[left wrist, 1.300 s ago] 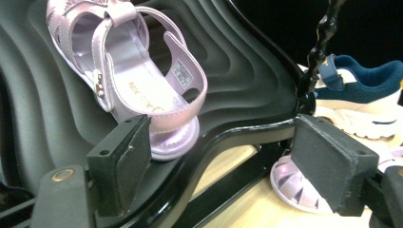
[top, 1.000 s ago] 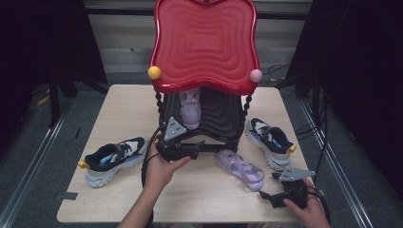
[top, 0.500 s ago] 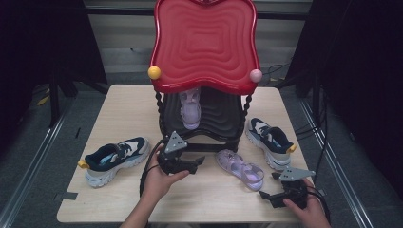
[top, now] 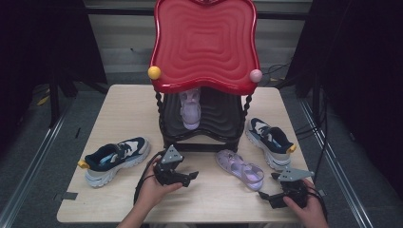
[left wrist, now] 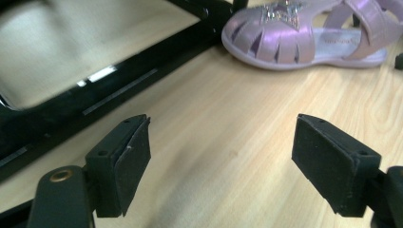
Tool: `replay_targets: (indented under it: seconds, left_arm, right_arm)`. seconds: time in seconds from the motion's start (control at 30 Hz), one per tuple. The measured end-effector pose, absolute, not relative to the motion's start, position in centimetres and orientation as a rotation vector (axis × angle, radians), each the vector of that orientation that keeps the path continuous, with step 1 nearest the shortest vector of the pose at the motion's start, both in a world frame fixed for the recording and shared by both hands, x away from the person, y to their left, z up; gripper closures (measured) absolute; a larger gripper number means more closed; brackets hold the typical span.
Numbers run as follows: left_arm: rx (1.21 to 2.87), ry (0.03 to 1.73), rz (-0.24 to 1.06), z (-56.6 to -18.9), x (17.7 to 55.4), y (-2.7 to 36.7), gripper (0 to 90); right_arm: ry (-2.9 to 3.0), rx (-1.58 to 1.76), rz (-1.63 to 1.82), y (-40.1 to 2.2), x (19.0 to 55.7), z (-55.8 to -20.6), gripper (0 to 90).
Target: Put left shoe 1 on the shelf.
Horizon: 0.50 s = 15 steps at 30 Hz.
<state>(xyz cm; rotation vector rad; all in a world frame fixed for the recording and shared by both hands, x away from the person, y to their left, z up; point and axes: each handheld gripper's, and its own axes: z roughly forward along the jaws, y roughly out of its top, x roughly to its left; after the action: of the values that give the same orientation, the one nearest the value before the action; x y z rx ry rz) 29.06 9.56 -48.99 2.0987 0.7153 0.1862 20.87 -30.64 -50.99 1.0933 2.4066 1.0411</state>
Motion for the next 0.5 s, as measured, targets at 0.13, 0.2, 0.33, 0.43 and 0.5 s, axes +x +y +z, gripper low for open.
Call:
replay_targets:
  seconds: [0.13,0.2,0.33,0.43,0.5]
  left_arm:
    - [2.122,0.716,0.165,-49.6,28.9,9.7,20.2]
    - [2.141,0.718,0.168,-50.2,28.9,10.0,20.2]
    - [2.160,0.718,0.182,-50.5,28.9,10.3,20.2]
    - [2.182,0.707,0.203,-50.6,28.9,10.5,20.2]
    - [2.190,0.703,0.204,-50.7,28.9,10.5,20.2]
  right_arm:
    - [2.405,1.108,1.036,-30.0,20.8,-51.0,10.3]
    - [2.406,1.105,1.036,-29.7,20.9,-51.0,10.2]
    - [2.396,1.118,1.033,-29.3,21.0,-51.0,10.3]
    - [2.389,1.129,1.029,-29.1,21.1,-51.0,10.5]
    - [2.382,1.136,1.027,-29.0,21.2,-51.0,10.7]
